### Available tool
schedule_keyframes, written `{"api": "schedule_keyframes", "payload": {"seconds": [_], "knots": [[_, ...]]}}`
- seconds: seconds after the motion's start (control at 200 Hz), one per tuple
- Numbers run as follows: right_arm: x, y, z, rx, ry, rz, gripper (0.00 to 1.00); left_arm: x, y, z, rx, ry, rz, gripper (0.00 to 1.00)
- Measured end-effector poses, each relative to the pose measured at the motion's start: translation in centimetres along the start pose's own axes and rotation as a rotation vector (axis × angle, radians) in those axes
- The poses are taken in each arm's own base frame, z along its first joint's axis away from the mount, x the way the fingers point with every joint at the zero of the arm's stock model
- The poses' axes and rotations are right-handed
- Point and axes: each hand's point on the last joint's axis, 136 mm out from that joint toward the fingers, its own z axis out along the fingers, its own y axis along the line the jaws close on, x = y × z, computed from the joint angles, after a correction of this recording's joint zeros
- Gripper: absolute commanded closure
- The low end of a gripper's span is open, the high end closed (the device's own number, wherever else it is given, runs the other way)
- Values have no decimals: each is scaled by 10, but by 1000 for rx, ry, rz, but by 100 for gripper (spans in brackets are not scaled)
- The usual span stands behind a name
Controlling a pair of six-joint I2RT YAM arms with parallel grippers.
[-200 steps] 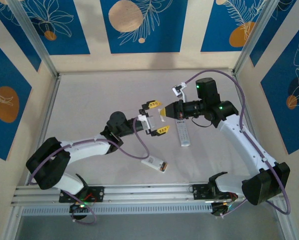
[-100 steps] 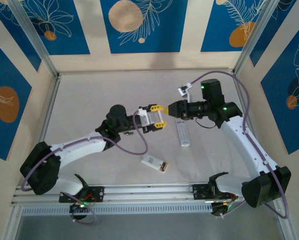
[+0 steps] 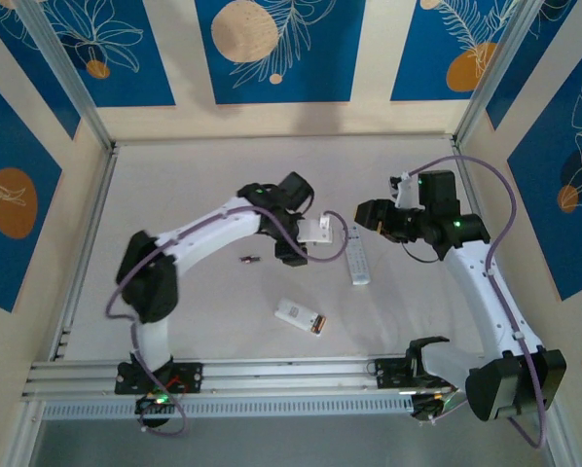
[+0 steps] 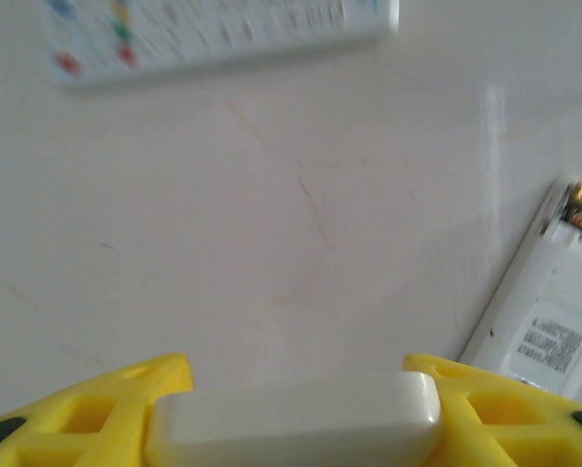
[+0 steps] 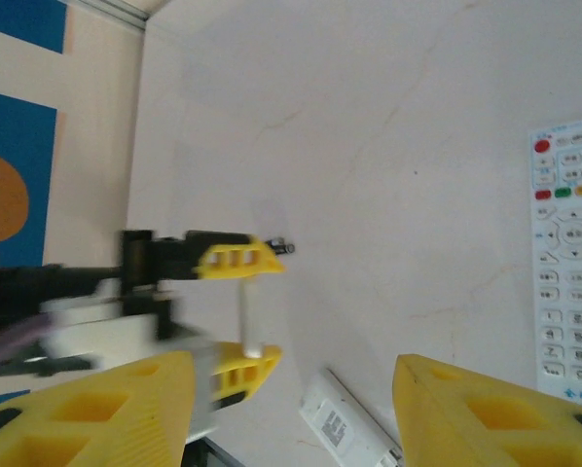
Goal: Load the batteries into the remote control
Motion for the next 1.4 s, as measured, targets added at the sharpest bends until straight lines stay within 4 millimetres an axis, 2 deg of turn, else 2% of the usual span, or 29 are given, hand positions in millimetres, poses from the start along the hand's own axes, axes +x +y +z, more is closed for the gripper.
{"api": "schedule_keyframes", "payload": {"seconds": [0.155, 0.325, 0.36, 0.415, 0.46, 0.53, 0.61, 0.705, 0.775, 0.84, 0.895, 0.96, 1.0, 1.04, 1.105, 1.15, 1.195, 1.295, 1.401], "knots": [[0, 3, -6, 1, -21, -13, 42, 27, -5, 50, 108, 174, 8, 46], [5, 1, -9, 0, -26, -15, 42, 43, -1, 78, 137, 257, 27, 43], [7, 0, -8, 3, -24, -13, 42, 46, 0, 83, 138, 269, 32, 39], [9, -2, -8, 7, -18, -8, 42, 50, 1, 88, 141, 284, 38, 23], [10, -3, -7, 11, -15, -4, 41, 52, 3, 90, 135, 295, 51, 15], [10, -5, -8, 17, -15, -1, 41, 50, 5, 90, 120, 291, 55, 8], [9, -7, -8, 27, -21, -6, 40, 43, 10, 88, 85, 255, 63, 5], [7, -7, -8, 33, -30, -53, 36, 31, 8, 69, 36, 157, 51, 2], [4, -7, -4, 45, -50, -141, 33, 17, 5, 33, -29, 6, -22, 0], [8, -6, 5, 66, -50, -252, 30, 3, 10, -23, -114, -195, -160, 0], [17, -3, 19, 76, -21, -354, 28, 4, 27, -82, -225, -383, -309, 0], [30, 4, 42, 83, 25, -513, 26, 21, 49, -152, -363, -606, -500, 0], [41, 8, 59, 81, 62, -617, 23, 41, 58, -183, -430, -706, -616, 0], [54, 9, 76, 80, 110, -718, 20, 59, 61, -201, -462, -778, -723, 0], [79, 6, 105, 81, 215, -867, 19, 79, 55, -209, -451, -845, -861, 0], [94, 0, 122, 86, 295, -942, 19, 90, 49, -204, -423, -863, -945, 0], [105, -10, 139, 99, 387, -993, 18, 101, 44, -191, -390, -852, -1023, 0], [110, -24, 168, 126, 532, -1049, 17, 124, 28, -155, -317, -786, -1168, 0], [114, -32, 192, 133, 631, -1108, 16, 135, 13, -139, -280, -752, -1239, 0]]}}
